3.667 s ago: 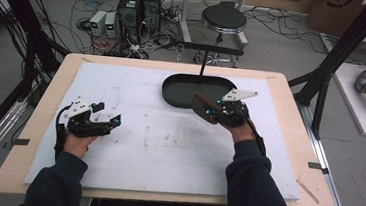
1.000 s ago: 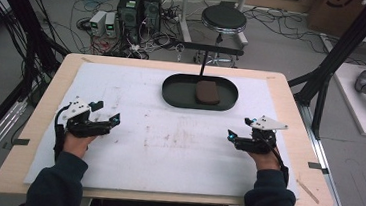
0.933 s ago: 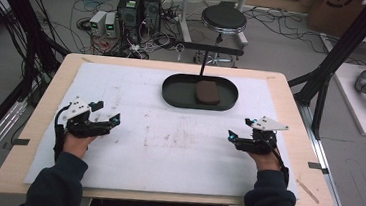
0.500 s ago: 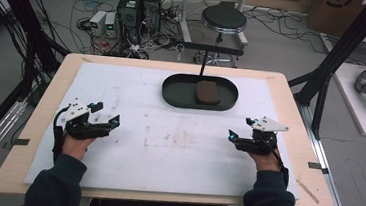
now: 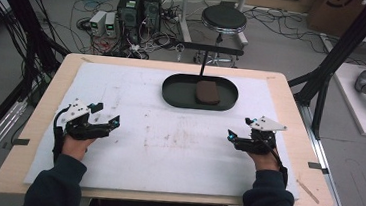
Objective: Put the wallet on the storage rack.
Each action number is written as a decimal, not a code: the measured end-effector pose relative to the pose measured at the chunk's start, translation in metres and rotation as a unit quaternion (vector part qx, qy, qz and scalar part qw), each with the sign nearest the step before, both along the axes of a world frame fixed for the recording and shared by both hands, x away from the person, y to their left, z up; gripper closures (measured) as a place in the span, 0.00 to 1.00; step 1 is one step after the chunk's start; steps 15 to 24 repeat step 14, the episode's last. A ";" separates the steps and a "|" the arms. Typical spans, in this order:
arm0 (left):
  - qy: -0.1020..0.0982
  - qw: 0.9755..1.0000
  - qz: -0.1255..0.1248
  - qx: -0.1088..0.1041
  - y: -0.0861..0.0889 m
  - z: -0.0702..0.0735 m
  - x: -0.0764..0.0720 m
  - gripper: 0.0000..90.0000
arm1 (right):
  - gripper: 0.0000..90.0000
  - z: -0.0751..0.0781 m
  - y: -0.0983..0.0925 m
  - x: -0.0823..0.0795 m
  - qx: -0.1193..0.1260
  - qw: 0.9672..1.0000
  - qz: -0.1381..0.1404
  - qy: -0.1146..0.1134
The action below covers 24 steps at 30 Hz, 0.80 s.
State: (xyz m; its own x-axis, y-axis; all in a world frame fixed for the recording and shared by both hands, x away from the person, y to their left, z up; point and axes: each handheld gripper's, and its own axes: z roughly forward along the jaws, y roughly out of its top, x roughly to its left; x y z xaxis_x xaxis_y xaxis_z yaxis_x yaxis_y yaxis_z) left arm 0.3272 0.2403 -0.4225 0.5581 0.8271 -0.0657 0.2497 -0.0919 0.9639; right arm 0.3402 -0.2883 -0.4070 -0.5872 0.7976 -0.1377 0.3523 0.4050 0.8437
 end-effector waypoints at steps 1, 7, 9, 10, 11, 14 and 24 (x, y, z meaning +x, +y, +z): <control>0.000 1.000 0.000 -0.001 0.000 0.000 0.000 0.18 | 0.24 0.000 0.000 0.000 0.000 1.000 0.000 0.000; 0.000 1.000 0.000 0.000 0.000 0.000 0.000 0.18 | 0.24 0.000 0.000 0.000 0.002 1.000 -0.001 -0.001; 0.000 1.000 0.000 0.000 0.000 0.000 0.000 0.18 | 0.24 0.000 -0.001 0.000 0.003 1.000 -0.002 -0.002; 0.000 1.000 0.000 0.000 0.000 0.000 0.000 0.18 | 0.24 0.000 -0.001 0.000 0.004 1.000 -0.003 -0.001; 0.001 1.000 0.001 0.000 0.000 0.000 0.000 0.18 | 0.24 0.000 0.000 0.000 0.003 1.000 -0.004 -0.002; 0.001 1.000 0.001 0.000 0.000 0.000 0.000 0.18 | 0.24 0.000 -0.001 0.000 0.004 1.000 -0.005 -0.001; 0.001 1.000 0.001 0.000 0.000 0.000 0.000 0.18 | 0.24 0.000 -0.001 0.000 0.004 1.000 -0.005 -0.001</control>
